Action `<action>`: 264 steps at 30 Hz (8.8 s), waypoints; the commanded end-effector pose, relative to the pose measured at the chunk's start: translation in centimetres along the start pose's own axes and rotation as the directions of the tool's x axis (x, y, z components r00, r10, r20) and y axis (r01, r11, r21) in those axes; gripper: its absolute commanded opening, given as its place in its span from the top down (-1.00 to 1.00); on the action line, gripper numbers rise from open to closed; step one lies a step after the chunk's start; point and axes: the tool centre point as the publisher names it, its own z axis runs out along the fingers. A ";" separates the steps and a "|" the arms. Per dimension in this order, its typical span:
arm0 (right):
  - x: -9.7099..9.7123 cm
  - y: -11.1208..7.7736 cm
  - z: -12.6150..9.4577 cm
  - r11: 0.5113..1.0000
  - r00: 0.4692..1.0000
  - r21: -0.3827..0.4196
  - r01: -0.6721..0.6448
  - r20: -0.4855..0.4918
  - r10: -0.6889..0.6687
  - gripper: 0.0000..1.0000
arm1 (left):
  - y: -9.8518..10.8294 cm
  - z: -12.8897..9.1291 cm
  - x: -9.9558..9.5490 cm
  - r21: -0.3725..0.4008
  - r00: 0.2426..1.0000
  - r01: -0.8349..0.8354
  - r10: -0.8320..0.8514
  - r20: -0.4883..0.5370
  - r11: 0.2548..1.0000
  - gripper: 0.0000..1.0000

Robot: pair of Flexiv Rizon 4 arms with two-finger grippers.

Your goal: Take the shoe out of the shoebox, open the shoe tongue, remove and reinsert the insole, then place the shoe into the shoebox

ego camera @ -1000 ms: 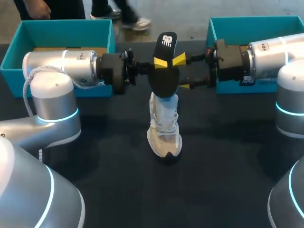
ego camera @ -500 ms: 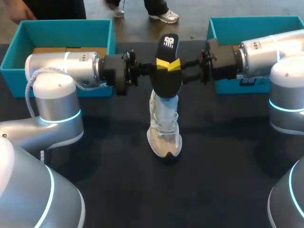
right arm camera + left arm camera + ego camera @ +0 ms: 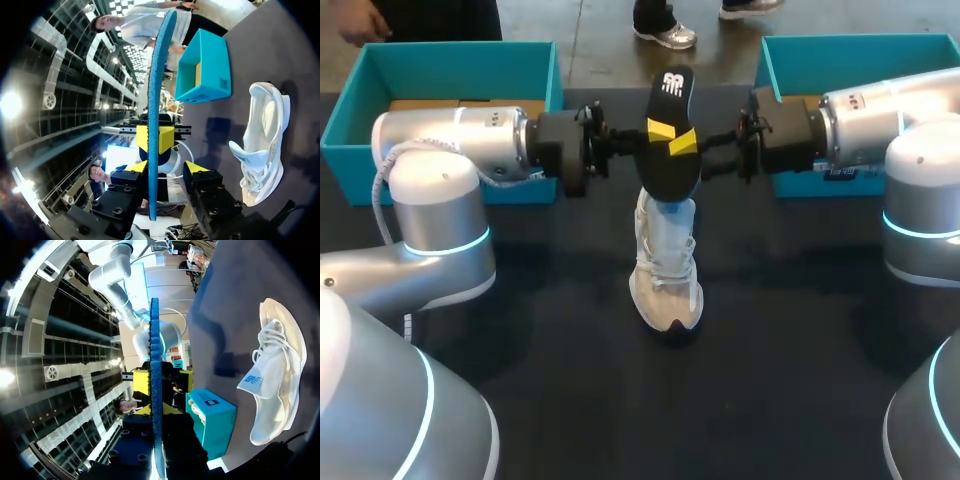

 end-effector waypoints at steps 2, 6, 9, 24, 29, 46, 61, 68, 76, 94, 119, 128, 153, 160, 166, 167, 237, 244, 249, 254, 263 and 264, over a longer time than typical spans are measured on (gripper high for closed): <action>-0.3 0.3 0.3 1.000 1.000 0.002 0.002 -0.005 -0.002 0.20 | -0.1 0.3 0.2 0.002 1.000 0.000 0.000 0.002 1.000 1.00; -0.3 0.3 0.3 1.000 1.000 0.002 0.004 -0.006 -0.004 0.35 | -0.1 0.2 0.3 0.000 1.000 0.003 -0.003 0.000 1.000 1.00; -0.4 0.3 0.2 1.000 1.000 0.001 0.004 -0.005 -0.004 0.60 | -0.1 0.2 0.4 -0.001 1.000 0.004 -0.004 0.000 1.000 1.00; -0.3 0.6 0.3 0.999 0.999 -0.001 0.034 -0.024 -0.034 1.00 | 0.0 0.0 0.6 0.048 1.000 0.006 -0.005 -0.017 0.999 -1.00; -0.4 1.0 0.1 0.999 0.999 -0.003 0.050 -0.020 -0.050 1.00 | 0.3 -0.6 0.7 0.060 1.000 -0.002 0.004 -0.030 0.998 -1.00; -0.6 1.9 -1.3 0.970 0.968 -0.029 0.243 0.066 -0.240 1.00 | 2.1 -6.5 1.2 0.239 0.990 -0.018 0.051 -0.135 0.971 -1.00; 1.1 3.5 -0.3 0.855 0.843 0.100 0.508 0.142 -0.518 1.00 | 3.5 -8.2 3.5 0.335 0.963 -0.073 0.154 -0.222 0.939 -1.00; 1.4 3.8 0.1 0.846 0.837 0.120 0.520 0.130 -0.532 1.00 | 3.5 -8.4 3.5 0.361 0.956 -0.076 0.171 -0.239 0.930 -1.00; 1.4 3.8 0.1 0.846 0.837 0.120 0.520 0.130 -0.532 1.00 | 3.5 -8.4 3.5 0.361 0.956 -0.076 0.171 -0.239 0.930 -1.00; 1.4 3.8 0.1 0.846 0.837 0.120 0.520 0.130 -0.532 1.00 | 3.5 -8.4 3.5 0.361 0.956 -0.076 0.171 -0.239 0.930 -1.00; 0.7 7.8 -0.6 0.752 0.746 0.159 0.640 0.106 -0.658 1.00 | 4.6 -9.0 3.5 0.367 0.949 -0.064 0.170 -0.265 0.928 -1.00; -1.3 10.4 -1.5 0.616 0.614 0.126 0.778 0.056 -0.787 1.00 | 4.5 -8.8 4.3 0.352 0.931 0.096 0.041 -0.362 0.931 -1.00; -3.5 11.5 -2.4 0.567 0.573 0.129 0.814 -0.020 -0.819 1.00 | 5.5 -10.0 8.4 0.263 0.880 0.224 -0.079 -0.468 0.939 -1.00; -4.9 12.7 -1.3 0.550 0.554 0.135 0.824 0.006 -0.832 1.00 | 5.9 -10.5 8.8 0.220 0.873 0.254 -0.125 -0.472 0.942 -1.00; -6.7 13.3 -0.1 0.550 0.555 0.130 0.825 0.002 -0.832 1.00 | 5.6 -10.7 8.9 0.199 0.861 0.287 -0.161 -0.483 0.937 -1.00; -6.8 13.3 0.1 0.542 0.546 0.115 0.833 -0.002 -0.838 1.00 | 5.5 -10.7 9.0 0.198 0.861 0.288 -0.162 -0.483 0.937 -1.00; -13.5 10.6 2.4 0.659 0.661 0.061 0.749 -0.002 -0.751 1.00 | 5.5 -8.4 10.7 0.188 0.875 0.296 -0.187 -0.447 0.936 -1.00; -13.5 10.6 2.4 0.659 0.661 0.061 0.749 -0.002 -0.751 1.00 | 5.5 -8.6 10.7 0.180 0.875 0.297 -0.192 -0.445 0.938 -1.00; -13.5 10.6 2.4 0.659 0.661 0.061 0.749 -0.002 -0.751 1.00 | 5.6 -8.6 11.0 0.175 0.874 0.298 -0.195 -0.445 0.938 -1.00; -14.2 10.6 2.3 0.659 0.658 0.020 0.752 0.038 -0.752 1.00 | 5.8 -8.5 10.9 0.180 0.876 0.296 -0.191 -0.443 0.938 -1.00; -14.7 10.1 2.9 0.669 0.668 -0.001 0.744 0.044 -0.743 1.00 | 5.8 -8.6 11.0 0.183 0.876 0.301 -0.195 -0.442 0.936 -1.00; -14.8 10.1 3.0 0.670 0.670 0.000 0.742 0.046 -0.741 1.00 | 5.8 -8.6 11.0 0.184 0.875 0.302 -0.196 -0.442 0.935 -1.00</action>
